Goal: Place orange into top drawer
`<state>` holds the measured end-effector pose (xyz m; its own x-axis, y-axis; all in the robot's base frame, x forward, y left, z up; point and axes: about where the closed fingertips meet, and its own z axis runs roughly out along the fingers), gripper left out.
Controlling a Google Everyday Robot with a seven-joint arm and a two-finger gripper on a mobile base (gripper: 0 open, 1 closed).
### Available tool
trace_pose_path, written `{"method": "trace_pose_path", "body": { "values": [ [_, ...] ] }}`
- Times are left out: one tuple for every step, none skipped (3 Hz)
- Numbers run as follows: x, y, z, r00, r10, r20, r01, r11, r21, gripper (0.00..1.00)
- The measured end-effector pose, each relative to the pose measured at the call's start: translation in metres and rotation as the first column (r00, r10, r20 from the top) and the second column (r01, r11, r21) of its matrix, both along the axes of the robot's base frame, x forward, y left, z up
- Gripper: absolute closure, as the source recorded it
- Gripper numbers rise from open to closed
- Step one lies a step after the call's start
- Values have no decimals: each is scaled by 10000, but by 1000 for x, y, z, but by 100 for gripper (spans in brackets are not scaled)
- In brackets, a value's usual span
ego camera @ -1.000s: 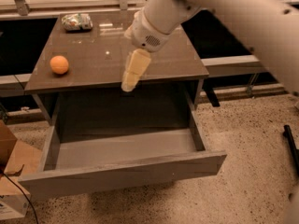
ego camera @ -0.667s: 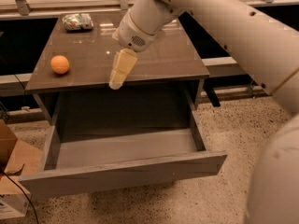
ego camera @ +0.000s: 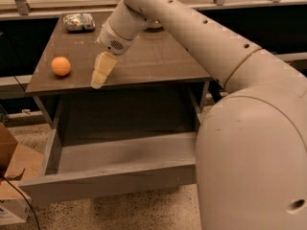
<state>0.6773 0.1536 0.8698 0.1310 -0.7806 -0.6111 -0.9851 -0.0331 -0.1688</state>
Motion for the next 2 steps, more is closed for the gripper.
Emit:
{"method": "trace_pose_path", "body": {
  "values": [
    [15,26,-2,9996,188,207,-195,9992,340,0],
    [32,55,-1,9981,472,396,-500,9960,739,0]
  ]
}}
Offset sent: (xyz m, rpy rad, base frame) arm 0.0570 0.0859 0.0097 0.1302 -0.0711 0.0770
